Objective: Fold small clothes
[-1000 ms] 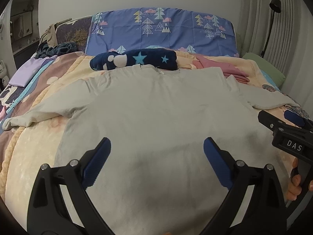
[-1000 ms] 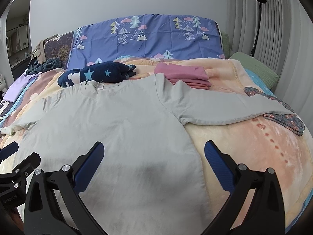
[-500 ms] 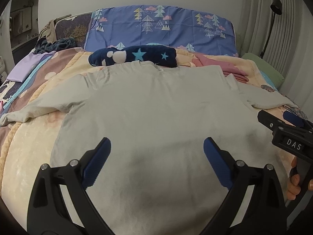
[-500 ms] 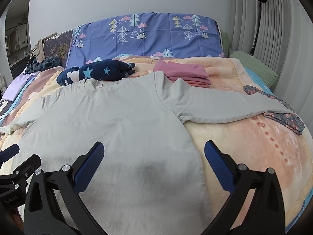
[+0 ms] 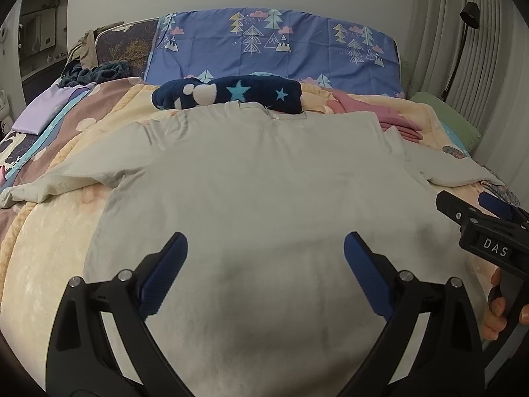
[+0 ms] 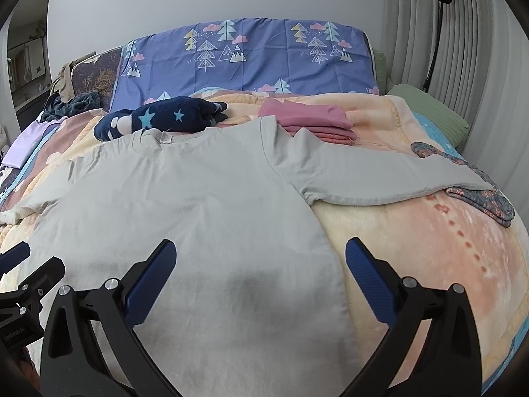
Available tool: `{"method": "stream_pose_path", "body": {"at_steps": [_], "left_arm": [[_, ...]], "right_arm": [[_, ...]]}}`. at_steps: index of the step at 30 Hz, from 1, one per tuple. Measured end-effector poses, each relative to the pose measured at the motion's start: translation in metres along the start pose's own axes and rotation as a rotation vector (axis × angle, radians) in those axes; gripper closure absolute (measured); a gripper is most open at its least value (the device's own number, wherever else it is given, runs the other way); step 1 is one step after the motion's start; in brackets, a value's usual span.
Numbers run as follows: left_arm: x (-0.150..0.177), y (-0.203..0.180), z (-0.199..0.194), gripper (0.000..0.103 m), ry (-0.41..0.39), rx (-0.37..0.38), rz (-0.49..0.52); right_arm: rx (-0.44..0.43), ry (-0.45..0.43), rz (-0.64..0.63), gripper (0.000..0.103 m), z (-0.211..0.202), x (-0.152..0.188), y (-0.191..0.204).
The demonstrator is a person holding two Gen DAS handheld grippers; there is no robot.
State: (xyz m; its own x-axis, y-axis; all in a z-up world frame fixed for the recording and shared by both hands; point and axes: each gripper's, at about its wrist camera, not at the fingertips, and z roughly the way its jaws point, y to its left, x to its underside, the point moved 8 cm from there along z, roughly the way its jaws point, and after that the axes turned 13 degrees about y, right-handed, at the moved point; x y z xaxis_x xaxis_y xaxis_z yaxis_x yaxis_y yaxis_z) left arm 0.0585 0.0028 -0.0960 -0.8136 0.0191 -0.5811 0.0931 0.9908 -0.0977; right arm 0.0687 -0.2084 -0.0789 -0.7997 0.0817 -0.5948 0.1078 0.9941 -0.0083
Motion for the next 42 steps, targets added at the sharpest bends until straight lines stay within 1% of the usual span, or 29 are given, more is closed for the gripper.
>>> {"method": "stream_pose_path", "body": {"at_steps": [11, 19, 22, 24, 26, 27, 28, 29, 30, 32, 33, 35, 37, 38, 39, 40, 41, 42], "left_arm": [[-0.001, 0.006, 0.002, 0.006, 0.001, -0.005, -0.008], [-0.003, 0.02, 0.007, 0.006, 0.015, -0.004, -0.043], [-0.003, 0.028, 0.01, 0.007, 0.024, 0.006, -0.061], [-0.005, 0.04, 0.011, 0.009, 0.032, 0.039, -0.091], [-0.009, 0.066, 0.012, 0.019, 0.038, 0.08, -0.156], [-0.013, 0.086, 0.012, 0.023, 0.035, 0.088, -0.205], [-0.014, 0.104, 0.011, 0.029, 0.027, 0.085, -0.248], [-0.017, 0.137, 0.009, 0.032, 0.009, 0.064, -0.323], [-0.019, 0.163, 0.008, 0.034, -0.001, 0.038, -0.378], [-0.019, 0.231, 0.006, 0.036, -0.009, -0.031, -0.515], [-0.019, 0.26, 0.006, 0.036, -0.008, -0.053, -0.574], [-0.017, 0.328, 0.007, 0.036, 0.002, -0.096, -0.728], [-0.016, 0.383, 0.008, 0.036, 0.014, -0.141, -0.863], [-0.018, 0.41, 0.009, 0.034, 0.011, -0.165, -0.926], [-0.02, 0.431, 0.012, 0.033, 0.016, -0.183, -0.962], [-0.022, 0.45, 0.016, 0.031, 0.035, -0.216, -0.995], [-0.021, 0.471, 0.02, 0.026, 0.065, -0.28, -1.044], [-0.02, 0.488, 0.024, 0.024, 0.092, -0.339, -1.078]], "right_arm": [[0.004, 0.004, -0.008, 0.001, 0.0, 0.0, 0.002], [0.011, 0.014, -0.031, 0.001, 0.004, -0.003, 0.009], [0.012, 0.022, -0.047, 0.001, 0.008, -0.004, 0.013], [0.02, 0.029, -0.059, 0.001, 0.011, -0.003, 0.014], [0.025, 0.036, -0.06, 0.001, 0.014, -0.003, 0.012], [0.027, 0.038, -0.06, 0.001, 0.014, -0.004, 0.012], [0.032, 0.04, -0.059, 0.001, 0.015, -0.005, 0.01], [0.037, 0.04, -0.06, 0.001, 0.016, -0.005, 0.009], [0.041, 0.041, -0.06, 0.001, 0.017, -0.006, 0.008], [0.054, 0.046, -0.061, 0.001, 0.02, -0.007, 0.004], [0.061, 0.048, -0.061, 0.001, 0.022, -0.007, 0.003], [0.077, 0.058, -0.058, 0.001, 0.027, -0.008, 0.0], [0.086, 0.068, -0.05, 0.001, 0.032, -0.009, -0.002], [0.088, 0.073, -0.046, 0.001, 0.034, -0.009, -0.002], [0.088, 0.078, -0.044, 0.001, 0.036, -0.009, -0.002], [0.09, 0.084, -0.047, 0.001, 0.038, -0.009, 0.0], [0.091, 0.088, -0.052, 0.001, 0.039, -0.01, 0.001], [0.094, 0.09, -0.063, 0.001, 0.04, -0.01, 0.004]]}}
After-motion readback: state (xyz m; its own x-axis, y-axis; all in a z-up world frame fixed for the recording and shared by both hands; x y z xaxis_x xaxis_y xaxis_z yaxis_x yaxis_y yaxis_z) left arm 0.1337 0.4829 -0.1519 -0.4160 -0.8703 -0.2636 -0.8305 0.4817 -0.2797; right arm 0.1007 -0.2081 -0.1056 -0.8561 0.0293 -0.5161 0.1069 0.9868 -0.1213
